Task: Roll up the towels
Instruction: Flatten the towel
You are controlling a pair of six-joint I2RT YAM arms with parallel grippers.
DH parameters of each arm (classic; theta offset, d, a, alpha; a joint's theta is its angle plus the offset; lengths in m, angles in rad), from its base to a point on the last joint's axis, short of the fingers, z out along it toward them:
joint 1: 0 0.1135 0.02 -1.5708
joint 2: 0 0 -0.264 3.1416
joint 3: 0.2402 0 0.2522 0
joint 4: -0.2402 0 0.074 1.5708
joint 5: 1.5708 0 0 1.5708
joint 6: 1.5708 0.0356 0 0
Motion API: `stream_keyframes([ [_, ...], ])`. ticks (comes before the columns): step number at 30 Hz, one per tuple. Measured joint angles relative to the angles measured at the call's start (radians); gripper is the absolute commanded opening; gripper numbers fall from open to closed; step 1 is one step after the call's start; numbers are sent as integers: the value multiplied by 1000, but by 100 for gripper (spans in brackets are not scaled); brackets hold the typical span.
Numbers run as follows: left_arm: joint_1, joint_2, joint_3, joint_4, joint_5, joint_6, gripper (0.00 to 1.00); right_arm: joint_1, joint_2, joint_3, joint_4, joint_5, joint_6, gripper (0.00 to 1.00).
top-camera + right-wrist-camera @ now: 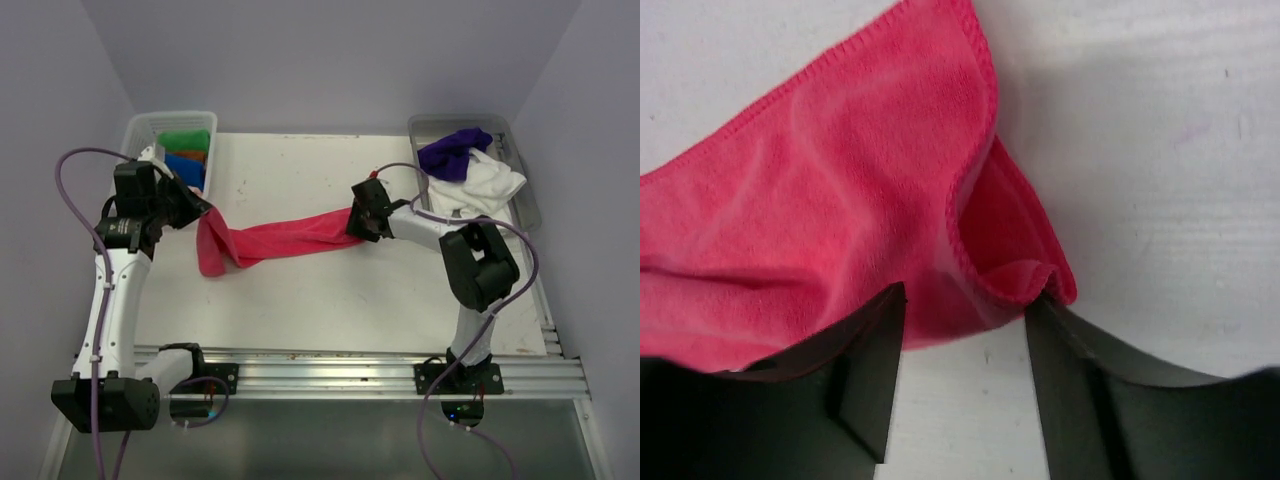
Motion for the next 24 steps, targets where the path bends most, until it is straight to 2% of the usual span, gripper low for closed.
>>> stream_keyframes([
  [1,0,-2,6,-3,-2,0,0,-1,20,19,5,10,1,16],
  [2,0,-3,15,-9,-5,0,0,-3,37,36,7,18,-3,0],
  [6,0,-11,66,-25,-27,1,0,-12,34,55,-3,37,5,0],
  [9,0,-11,114,-40,-58,2,0,-13,-52,48,-40,47,-10,0],
  [12,0,-10,181,-60,-100,5,0,-13,-259,22,-87,55,-36,0],
  [17,1,-11,290,-79,-164,10,0,-13,-749,6,-164,59,-90,0],
  [21,1,-20,335,-85,-204,13,0,-13,-982,53,-290,59,-113,0],
  [24,1,-33,336,-85,-217,13,0,-13,-1043,84,-372,63,-114,0],
])
